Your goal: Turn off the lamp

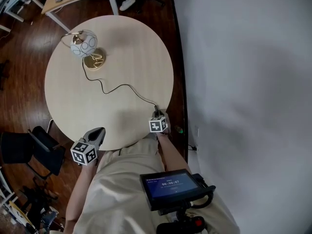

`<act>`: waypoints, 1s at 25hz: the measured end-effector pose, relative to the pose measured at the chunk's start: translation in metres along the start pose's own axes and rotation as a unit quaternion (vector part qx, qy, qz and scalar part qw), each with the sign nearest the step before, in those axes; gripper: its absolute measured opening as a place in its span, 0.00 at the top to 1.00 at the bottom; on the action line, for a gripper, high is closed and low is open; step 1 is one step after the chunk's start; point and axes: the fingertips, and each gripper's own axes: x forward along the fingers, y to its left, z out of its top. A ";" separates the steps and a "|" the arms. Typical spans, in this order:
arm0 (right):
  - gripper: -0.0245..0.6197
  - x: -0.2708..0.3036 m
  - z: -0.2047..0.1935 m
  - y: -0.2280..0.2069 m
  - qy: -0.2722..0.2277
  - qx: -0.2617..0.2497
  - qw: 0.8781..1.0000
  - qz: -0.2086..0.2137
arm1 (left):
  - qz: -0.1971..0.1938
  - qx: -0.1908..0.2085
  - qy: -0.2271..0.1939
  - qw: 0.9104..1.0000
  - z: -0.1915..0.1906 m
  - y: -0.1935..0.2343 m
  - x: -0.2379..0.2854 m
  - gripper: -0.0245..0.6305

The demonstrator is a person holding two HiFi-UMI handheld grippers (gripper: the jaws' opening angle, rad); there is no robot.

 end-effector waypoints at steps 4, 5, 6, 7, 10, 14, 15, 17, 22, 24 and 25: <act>0.78 0.006 0.000 0.002 -0.002 -0.006 1.000 0.011 | 0.002 0.004 -0.003 1.000 0.001 -0.001 0.000 0.96; 0.78 0.006 0.000 0.002 -0.002 -0.007 1.000 0.011 | 0.002 0.004 -0.003 1.000 0.001 -0.002 0.000 0.96; 0.79 0.006 0.000 0.002 -0.002 -0.009 1.000 0.012 | 0.003 0.005 -0.002 1.000 0.001 -0.002 0.000 0.96; 0.80 0.005 0.001 0.003 -0.004 -0.009 1.000 0.012 | 0.003 0.005 -0.002 1.000 0.001 -0.003 0.000 0.96; 0.80 0.005 0.001 0.004 -0.003 -0.011 1.000 0.013 | 0.004 0.009 -0.002 1.000 0.003 -0.004 0.001 0.96; 0.80 0.005 0.000 0.004 -0.004 -0.013 1.000 0.010 | 0.004 0.010 -0.002 1.000 0.003 -0.004 0.002 0.96; 0.80 0.004 -0.001 0.004 -0.005 -0.012 1.000 0.009 | 0.005 0.010 -0.002 1.000 0.003 -0.005 0.002 0.96; 0.80 0.003 -0.001 0.004 -0.006 -0.012 1.000 0.007 | 0.005 0.011 -0.002 1.000 0.003 -0.006 0.002 0.96; 0.80 0.003 0.000 0.005 -0.006 -0.017 1.000 0.005 | 0.005 0.011 -0.001 1.000 0.003 -0.005 0.005 0.96; 0.80 0.004 -0.001 0.006 -0.005 -0.016 1.000 0.004 | 0.006 0.011 -0.002 1.000 0.002 -0.005 0.004 0.96; 0.80 0.004 -0.002 0.006 -0.004 -0.016 1.000 0.003 | 0.006 0.011 -0.002 1.000 0.002 -0.006 0.003 0.96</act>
